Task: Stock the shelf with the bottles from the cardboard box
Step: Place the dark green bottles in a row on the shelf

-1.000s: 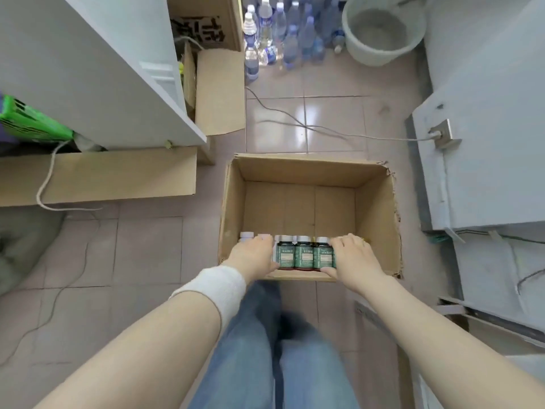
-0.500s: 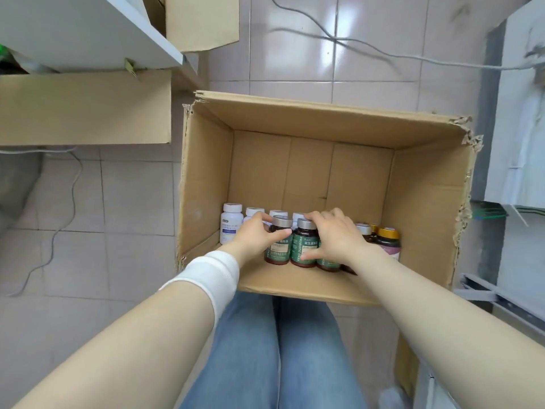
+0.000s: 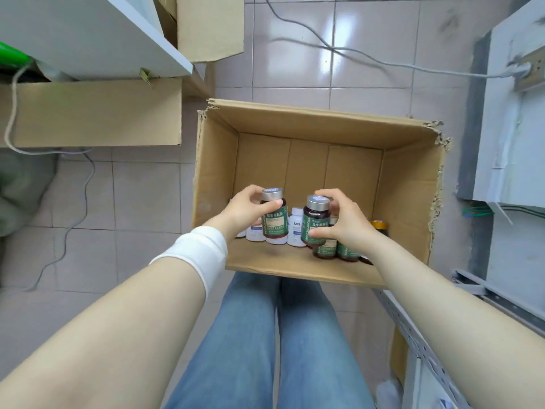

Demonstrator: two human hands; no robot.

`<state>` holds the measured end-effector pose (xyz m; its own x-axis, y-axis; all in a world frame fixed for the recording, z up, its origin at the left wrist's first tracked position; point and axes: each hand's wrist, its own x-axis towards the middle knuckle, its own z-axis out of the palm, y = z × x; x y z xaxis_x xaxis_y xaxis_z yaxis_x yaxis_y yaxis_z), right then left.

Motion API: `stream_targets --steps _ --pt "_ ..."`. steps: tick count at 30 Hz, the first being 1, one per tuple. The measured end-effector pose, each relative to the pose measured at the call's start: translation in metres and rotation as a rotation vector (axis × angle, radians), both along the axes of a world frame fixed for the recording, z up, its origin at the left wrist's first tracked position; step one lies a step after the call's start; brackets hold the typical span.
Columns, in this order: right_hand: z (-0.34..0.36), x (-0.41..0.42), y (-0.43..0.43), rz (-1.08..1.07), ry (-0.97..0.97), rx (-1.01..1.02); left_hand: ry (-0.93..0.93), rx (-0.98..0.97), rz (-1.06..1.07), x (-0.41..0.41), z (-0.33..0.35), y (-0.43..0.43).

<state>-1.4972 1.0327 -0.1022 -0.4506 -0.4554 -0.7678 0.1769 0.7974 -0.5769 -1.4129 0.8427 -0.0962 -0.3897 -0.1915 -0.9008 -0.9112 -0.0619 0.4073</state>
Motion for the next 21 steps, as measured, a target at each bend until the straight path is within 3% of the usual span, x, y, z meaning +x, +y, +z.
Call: stream_targets --steps 8,12,16,21 --pt "0.127 0.005 0.016 -0.510 -0.018 -0.124 0.278 0.035 -0.069 -0.031 0.136 -0.002" --pt "0.191 0.033 0.024 -0.765 0.022 -0.246 0.410 0.164 -0.152 -0.039 0.199 0.007" --pt "0.240 0.087 0.027 -1.198 0.025 -0.487 0.533 0.332 -0.255 -0.040 0.251 0.020" --pt "0.288 0.161 0.028 -1.484 0.105 -0.622 0.602 0.481 -0.453 -0.011 0.312 0.053"
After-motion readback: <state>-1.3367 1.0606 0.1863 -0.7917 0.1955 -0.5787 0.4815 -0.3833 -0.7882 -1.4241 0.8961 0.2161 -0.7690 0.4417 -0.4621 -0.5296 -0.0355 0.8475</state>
